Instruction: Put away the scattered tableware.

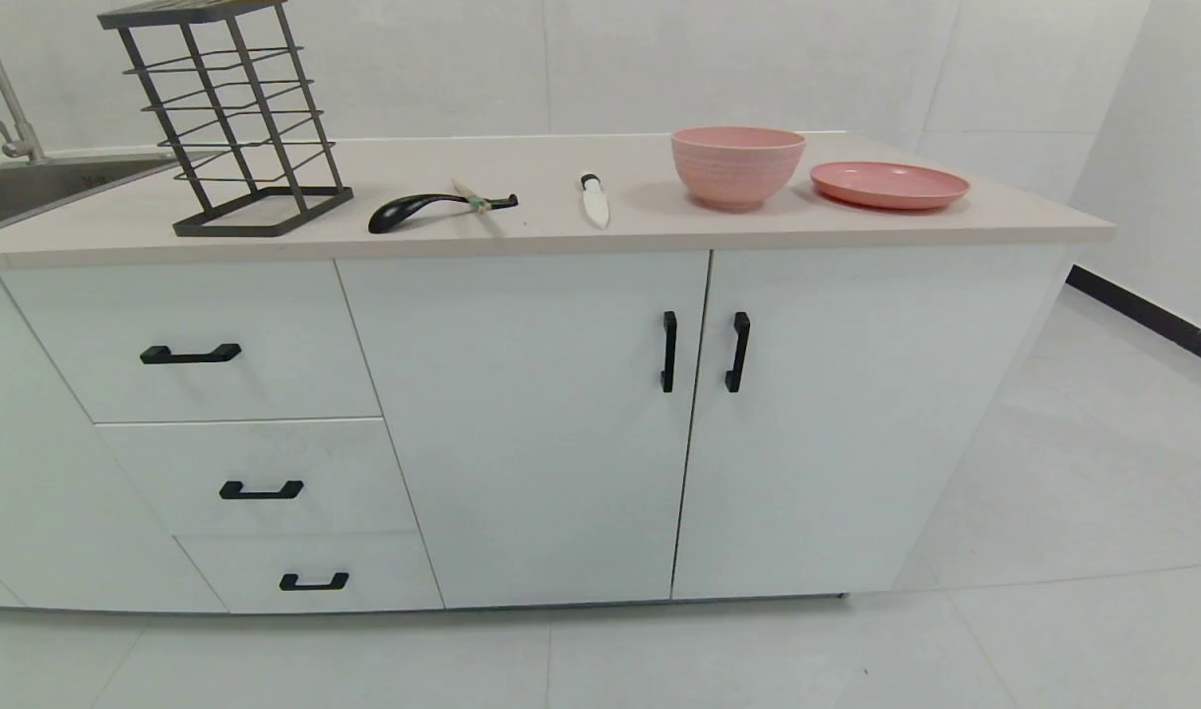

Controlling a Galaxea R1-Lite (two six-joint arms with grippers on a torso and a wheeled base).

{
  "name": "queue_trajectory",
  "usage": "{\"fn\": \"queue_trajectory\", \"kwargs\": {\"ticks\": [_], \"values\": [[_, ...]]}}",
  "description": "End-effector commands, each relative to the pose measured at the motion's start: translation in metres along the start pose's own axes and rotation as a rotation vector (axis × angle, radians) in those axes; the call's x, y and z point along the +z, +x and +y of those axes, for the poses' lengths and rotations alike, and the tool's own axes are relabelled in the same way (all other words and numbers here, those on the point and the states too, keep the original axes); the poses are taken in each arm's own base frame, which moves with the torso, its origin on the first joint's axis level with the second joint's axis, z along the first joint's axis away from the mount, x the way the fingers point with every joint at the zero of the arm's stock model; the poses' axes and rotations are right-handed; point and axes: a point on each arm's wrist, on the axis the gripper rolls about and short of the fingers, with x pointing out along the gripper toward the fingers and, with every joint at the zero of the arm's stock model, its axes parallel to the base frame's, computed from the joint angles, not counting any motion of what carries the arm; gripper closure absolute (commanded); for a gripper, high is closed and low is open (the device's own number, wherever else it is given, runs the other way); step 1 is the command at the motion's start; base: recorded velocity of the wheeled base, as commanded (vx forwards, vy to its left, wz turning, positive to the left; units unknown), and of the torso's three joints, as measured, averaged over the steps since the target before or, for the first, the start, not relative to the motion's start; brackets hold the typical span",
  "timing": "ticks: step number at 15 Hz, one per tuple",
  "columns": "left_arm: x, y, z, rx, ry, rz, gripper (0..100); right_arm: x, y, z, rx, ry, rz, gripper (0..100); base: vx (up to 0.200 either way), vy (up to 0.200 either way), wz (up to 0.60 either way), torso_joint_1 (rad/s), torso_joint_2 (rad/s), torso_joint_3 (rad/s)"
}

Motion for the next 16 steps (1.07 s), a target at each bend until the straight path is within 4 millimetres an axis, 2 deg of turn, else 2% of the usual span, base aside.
{"fn": "queue_trajectory", "kwargs": {"ticks": [1, 6, 7, 9, 12, 15, 16], "values": [[0.0, 0.0, 0.0, 0.0, 0.0, 0.001, 0, 0.0, 0.0, 0.0, 0.0, 0.001, 0.0, 100, 0.0, 0.0, 0.0, 0.0, 0.0, 0.0], [0.0, 0.0, 0.0, -0.002, 0.003, 0.001, 0, 0.0, 0.0, 0.0, 0.006, 0.002, -0.001, 100, 0.0, 0.0, 0.0, 0.0, 0.0, 0.0], [0.0, 0.0, 0.0, 0.001, 0.002, -0.001, 0, 0.005, 0.0, 0.0, 0.018, 0.007, -0.053, 100, 0.0, 0.0, 0.0, 0.0, 0.0, 0.0], [0.0, 0.0, 0.0, 0.001, 0.0, -0.001, 0, 0.028, -0.004, 0.001, 0.024, -0.009, -0.276, 100, 0.0, 0.0, 0.0, 0.0, 0.0, 0.0], [0.0, 0.0, 0.0, -0.002, 0.008, -0.001, 0, 0.028, -0.003, 0.002, 0.101, -0.013, -0.221, 100, 0.0, 0.0, 0.0, 0.0, 0.0, 0.0], [0.0, 0.0, 0.0, -0.002, 0.011, -0.001, 0, 0.059, -0.002, 0.006, 0.233, -0.021, -0.136, 100, 0.0, 0.0, 0.0, 0.0, 0.0, 0.0], [0.0, 0.0, 0.0, -0.002, 0.011, -0.001, 0, 0.078, 0.01, 0.008, 0.314, -0.018, -0.071, 100, 0.0, 0.0, 0.0, 0.0, 0.0, 0.0]]}}
